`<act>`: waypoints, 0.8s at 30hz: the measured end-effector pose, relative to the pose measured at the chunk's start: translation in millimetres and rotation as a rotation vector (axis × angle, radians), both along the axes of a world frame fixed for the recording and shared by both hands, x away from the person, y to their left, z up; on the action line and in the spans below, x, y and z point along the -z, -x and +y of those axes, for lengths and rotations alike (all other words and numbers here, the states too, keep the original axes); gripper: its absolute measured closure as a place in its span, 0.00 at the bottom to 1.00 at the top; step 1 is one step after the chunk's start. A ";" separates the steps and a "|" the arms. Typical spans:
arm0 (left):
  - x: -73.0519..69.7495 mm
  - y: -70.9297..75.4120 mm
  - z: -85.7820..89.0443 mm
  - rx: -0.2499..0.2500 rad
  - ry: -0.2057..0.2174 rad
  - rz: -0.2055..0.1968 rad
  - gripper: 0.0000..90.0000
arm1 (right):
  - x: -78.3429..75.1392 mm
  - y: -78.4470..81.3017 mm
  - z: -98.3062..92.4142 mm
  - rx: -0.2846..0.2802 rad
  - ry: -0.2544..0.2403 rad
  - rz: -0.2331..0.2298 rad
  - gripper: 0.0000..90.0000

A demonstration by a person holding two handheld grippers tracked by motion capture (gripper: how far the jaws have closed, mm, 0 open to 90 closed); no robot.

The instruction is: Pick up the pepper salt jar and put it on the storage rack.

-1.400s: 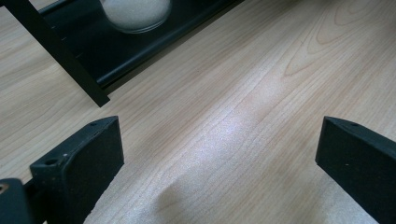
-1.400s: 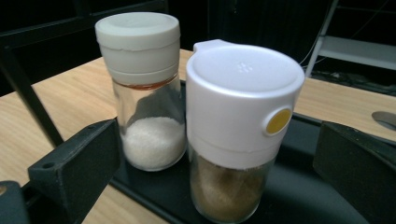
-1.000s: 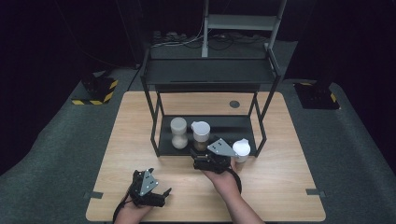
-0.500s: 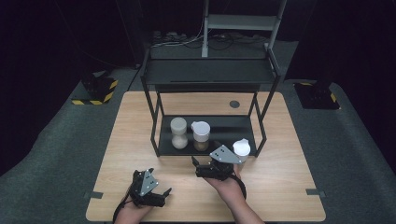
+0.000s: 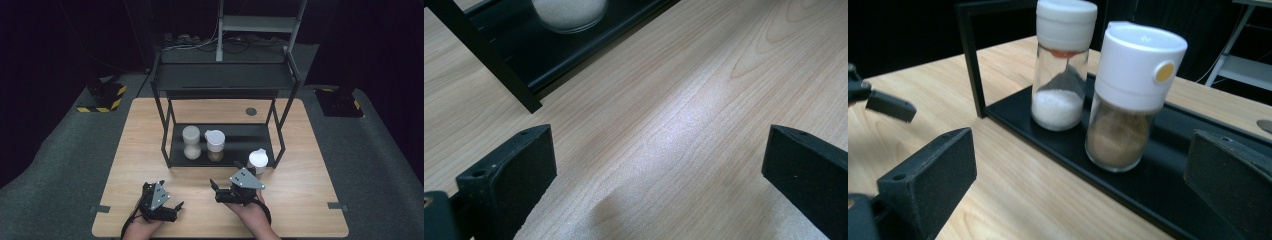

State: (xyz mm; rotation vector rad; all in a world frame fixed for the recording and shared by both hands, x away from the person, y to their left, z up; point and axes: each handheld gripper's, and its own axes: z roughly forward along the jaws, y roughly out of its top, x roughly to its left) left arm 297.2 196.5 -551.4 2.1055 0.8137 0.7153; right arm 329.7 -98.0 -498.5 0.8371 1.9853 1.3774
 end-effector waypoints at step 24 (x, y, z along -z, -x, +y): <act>0.3 -0.2 -0.8 0.016 -0.006 0.007 0.01 | 41.2 31.9 -24.8 0.006 0.156 0.000 0.00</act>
